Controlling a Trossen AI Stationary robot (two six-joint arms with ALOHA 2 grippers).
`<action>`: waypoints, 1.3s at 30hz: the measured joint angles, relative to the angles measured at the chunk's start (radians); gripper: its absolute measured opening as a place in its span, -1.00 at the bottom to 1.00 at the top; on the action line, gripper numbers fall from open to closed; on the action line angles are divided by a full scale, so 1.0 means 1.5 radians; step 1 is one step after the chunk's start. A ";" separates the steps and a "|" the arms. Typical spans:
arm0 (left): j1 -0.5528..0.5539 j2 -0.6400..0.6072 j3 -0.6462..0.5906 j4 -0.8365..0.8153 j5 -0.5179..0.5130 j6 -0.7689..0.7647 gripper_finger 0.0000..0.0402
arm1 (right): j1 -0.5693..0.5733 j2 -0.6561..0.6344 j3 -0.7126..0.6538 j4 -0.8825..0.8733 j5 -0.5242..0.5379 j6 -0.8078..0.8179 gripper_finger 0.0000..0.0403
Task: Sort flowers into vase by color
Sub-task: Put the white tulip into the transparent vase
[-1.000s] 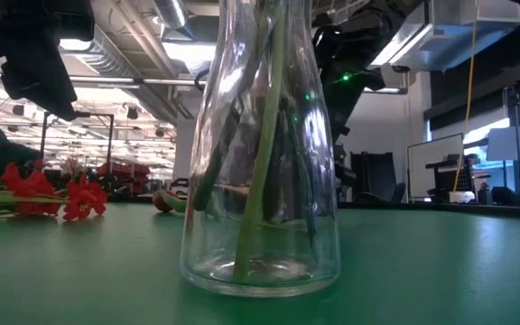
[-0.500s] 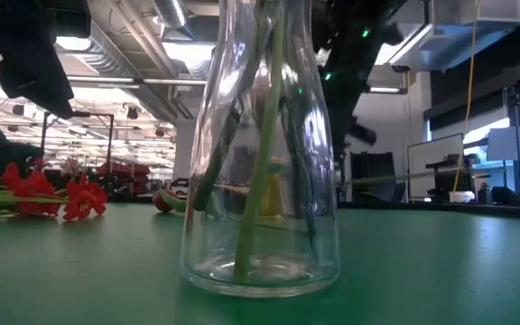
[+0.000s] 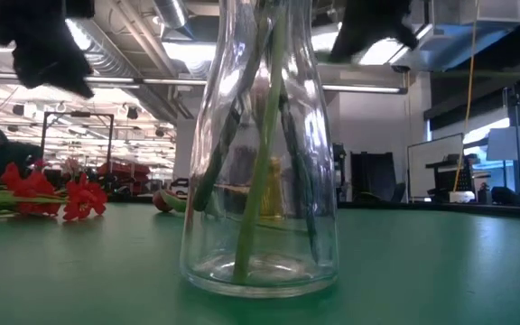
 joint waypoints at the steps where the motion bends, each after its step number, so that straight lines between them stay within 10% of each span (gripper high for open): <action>1: -0.003 -0.003 0.000 0.019 -0.007 0.016 -0.04 | 0.018 -0.013 0.000 0.009 0.029 -0.001 -0.96; 21: -0.016 -0.021 0.000 0.315 -0.032 0.261 -0.04 | 0.264 -0.065 -0.060 0.621 0.170 -0.496 -0.99; 39: -0.016 -0.021 0.000 0.348 -0.046 0.275 -0.04 | 0.327 -0.057 -0.060 1.007 -0.066 -0.750 -0.99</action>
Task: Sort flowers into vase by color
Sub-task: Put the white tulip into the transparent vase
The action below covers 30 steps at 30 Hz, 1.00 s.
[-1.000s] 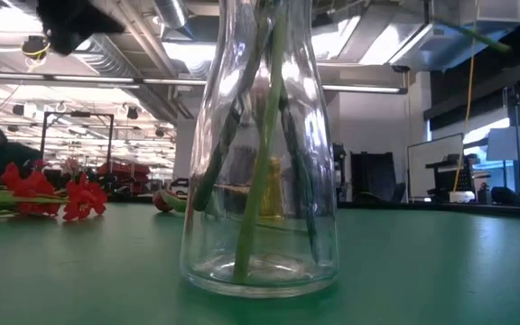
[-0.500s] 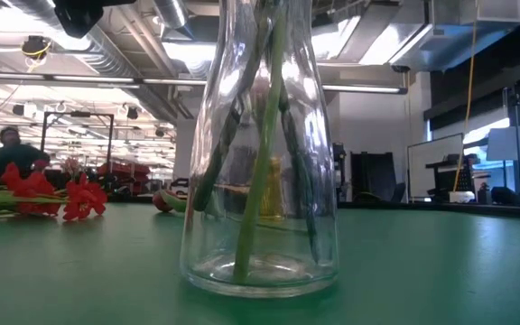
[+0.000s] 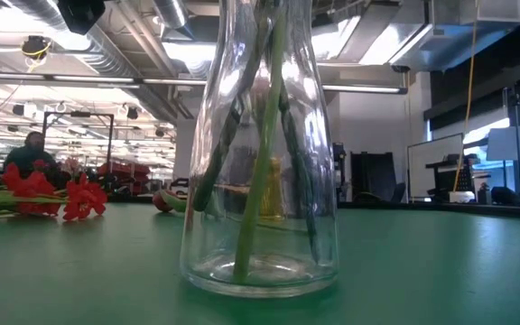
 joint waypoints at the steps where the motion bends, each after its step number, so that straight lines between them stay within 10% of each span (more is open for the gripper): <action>1: 0.000 0.000 0.000 0.003 -0.001 0.002 -0.04 | 0.000 0.007 0.000 0.024 -0.020 -0.003 -0.99; 30: -0.001 0.000 0.000 0.010 -0.011 0.003 -0.04 | -0.036 0.114 0.029 0.222 -0.096 -0.053 -0.99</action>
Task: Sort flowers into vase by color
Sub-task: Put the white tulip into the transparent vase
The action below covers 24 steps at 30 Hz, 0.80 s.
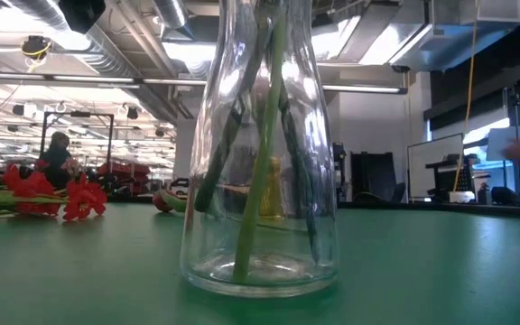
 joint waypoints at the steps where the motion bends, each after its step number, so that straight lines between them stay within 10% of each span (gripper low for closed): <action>1: 0.000 0.000 0.000 0.000 0.000 0.000 -0.04 | -0.003 0.001 0.005 -0.005 -0.001 -0.011 -0.99; 24: 0.001 0.001 0.000 -0.015 0.000 0.001 -0.05 | -0.114 0.056 0.060 -0.111 -0.091 0.141 -0.99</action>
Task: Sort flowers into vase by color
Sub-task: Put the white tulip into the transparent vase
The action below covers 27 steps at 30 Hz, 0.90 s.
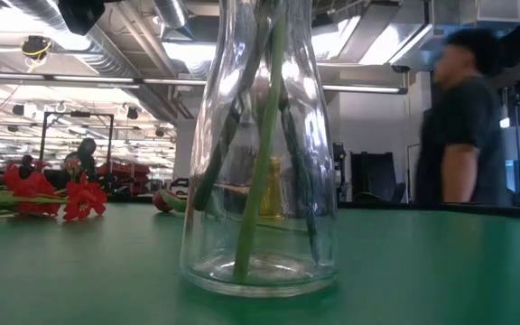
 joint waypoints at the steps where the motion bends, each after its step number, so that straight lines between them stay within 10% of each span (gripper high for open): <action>1: 0.000 0.000 0.000 0.000 0.000 0.000 -0.05 | 0.000 0.010 0.000 0.002 0.000 0.005 -0.99; 27: -0.001 0.000 0.000 -0.006 0.000 -0.001 -0.05 | 0.001 0.074 -0.001 -0.149 0.030 0.085 -0.99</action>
